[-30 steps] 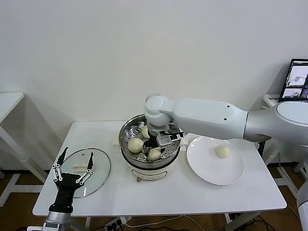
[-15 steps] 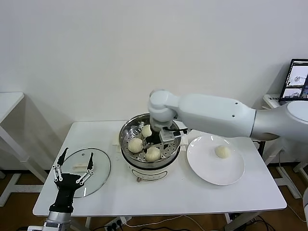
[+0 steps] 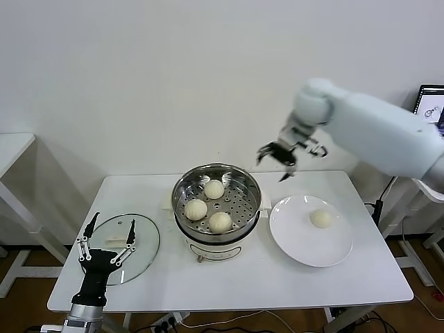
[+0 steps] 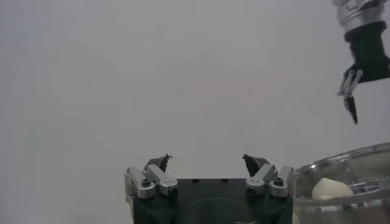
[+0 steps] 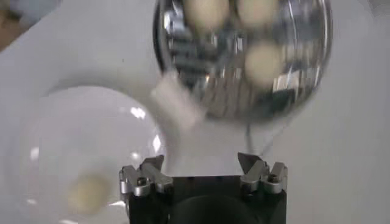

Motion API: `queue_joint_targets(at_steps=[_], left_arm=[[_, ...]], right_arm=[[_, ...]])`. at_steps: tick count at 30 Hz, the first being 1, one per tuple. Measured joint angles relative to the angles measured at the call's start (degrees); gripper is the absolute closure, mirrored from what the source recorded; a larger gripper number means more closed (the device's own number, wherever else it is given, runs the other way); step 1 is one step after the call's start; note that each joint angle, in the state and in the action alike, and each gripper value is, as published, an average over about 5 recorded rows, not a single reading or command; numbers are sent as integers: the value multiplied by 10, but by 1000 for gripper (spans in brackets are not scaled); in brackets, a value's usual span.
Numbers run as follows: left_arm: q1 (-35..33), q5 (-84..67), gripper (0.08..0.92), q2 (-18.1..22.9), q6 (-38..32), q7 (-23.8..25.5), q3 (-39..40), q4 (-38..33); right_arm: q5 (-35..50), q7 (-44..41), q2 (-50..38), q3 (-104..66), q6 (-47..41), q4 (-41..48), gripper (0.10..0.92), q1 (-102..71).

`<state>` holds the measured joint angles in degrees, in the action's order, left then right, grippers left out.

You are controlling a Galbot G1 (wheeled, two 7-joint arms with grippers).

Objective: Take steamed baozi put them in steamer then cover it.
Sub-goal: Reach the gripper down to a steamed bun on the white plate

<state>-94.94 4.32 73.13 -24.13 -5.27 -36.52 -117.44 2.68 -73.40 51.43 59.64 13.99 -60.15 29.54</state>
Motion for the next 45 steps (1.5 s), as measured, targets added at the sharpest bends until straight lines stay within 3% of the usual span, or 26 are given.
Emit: queue_joint_targets(at_steps=[14,45], left_arm=[[-4,3,177,0,5,0,-1,-5],[-6,5,177,0,1,-1,-6,4]], right_arm=[[-4,20,-53,-66,-65,159,203,-136],[-59,78,46,-130,-75,302,219,-243]])
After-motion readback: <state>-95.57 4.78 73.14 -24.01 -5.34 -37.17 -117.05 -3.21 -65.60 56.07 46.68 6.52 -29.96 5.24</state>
